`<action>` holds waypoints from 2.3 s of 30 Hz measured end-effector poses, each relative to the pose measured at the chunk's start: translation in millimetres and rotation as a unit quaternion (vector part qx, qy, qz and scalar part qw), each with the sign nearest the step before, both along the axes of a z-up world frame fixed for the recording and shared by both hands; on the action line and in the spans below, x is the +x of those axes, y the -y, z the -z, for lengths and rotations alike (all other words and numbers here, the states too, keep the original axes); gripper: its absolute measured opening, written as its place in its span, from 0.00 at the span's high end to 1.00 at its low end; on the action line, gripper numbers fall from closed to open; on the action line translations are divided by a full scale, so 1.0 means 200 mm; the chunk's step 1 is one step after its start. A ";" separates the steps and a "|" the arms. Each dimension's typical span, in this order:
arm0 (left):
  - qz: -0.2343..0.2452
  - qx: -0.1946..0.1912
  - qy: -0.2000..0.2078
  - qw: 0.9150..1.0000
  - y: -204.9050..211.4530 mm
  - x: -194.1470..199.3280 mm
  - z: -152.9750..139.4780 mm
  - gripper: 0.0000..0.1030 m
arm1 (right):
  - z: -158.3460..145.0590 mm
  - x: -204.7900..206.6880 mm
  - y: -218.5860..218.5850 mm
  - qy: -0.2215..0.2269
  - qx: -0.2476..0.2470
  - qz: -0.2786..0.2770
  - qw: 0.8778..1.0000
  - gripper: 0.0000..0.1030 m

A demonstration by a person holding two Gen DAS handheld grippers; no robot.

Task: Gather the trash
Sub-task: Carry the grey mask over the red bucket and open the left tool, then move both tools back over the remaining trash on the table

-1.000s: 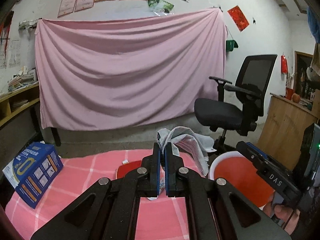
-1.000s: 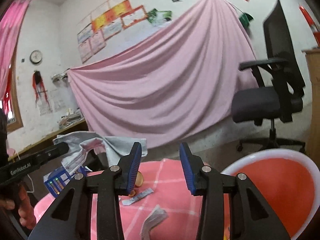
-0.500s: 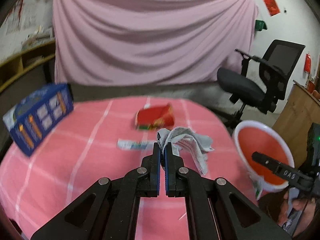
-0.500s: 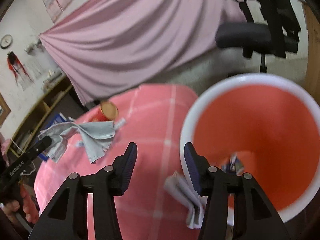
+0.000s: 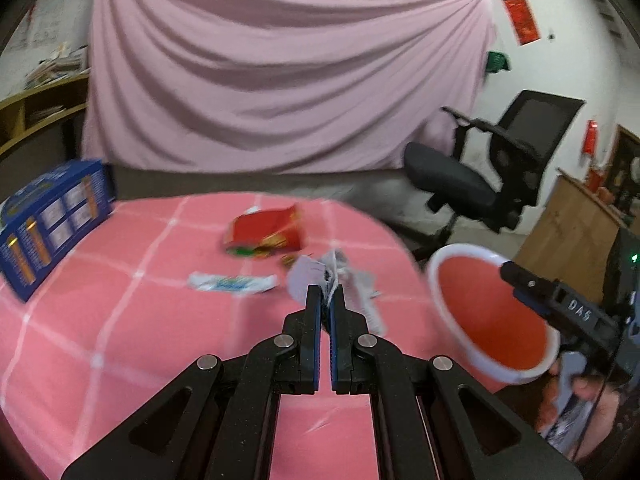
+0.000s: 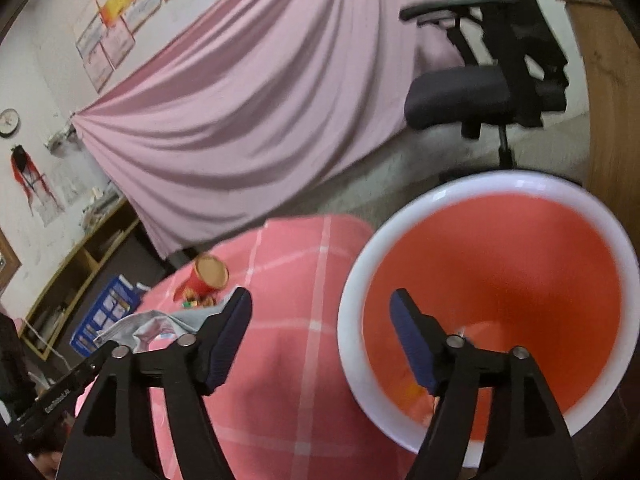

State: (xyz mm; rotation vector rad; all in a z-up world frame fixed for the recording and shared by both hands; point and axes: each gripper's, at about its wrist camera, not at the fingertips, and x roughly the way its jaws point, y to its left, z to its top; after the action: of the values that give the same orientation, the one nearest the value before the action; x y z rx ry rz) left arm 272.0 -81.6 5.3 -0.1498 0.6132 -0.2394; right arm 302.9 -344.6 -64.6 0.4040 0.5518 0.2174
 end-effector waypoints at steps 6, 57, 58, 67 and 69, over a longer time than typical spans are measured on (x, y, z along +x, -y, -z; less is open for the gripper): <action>0.063 -0.024 0.041 0.997 0.22 0.03 -0.14 0.98 | -0.09 -0.09 0.11 0.060 -0.007 0.079 0.995 0.18; -0.121 0.021 0.242 0.962 -0.37 -0.30 -0.28 0.02 | -0.38 -0.33 -0.50 0.360 -0.106 0.034 0.926 0.00; -0.125 0.022 0.243 0.962 -0.39 -0.30 -0.27 0.02 | -0.38 -0.33 -0.53 0.360 -0.110 0.029 0.926 0.00; -0.139 0.042 0.227 0.963 -0.55 -0.25 -0.16 0.02 | -0.31 -0.22 -0.69 0.314 -0.158 -0.008 0.936 0.00; -0.137 0.045 0.213 0.966 -0.57 -0.21 -0.13 0.02 | -0.29 -0.17 -0.72 0.288 -0.171 -0.014 0.942 0.00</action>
State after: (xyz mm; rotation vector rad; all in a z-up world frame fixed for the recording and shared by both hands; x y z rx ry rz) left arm 229.6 32.9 31.8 -0.0893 0.1692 0.0275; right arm 269.4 -200.3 -7.5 -0.0173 0.0109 0.2496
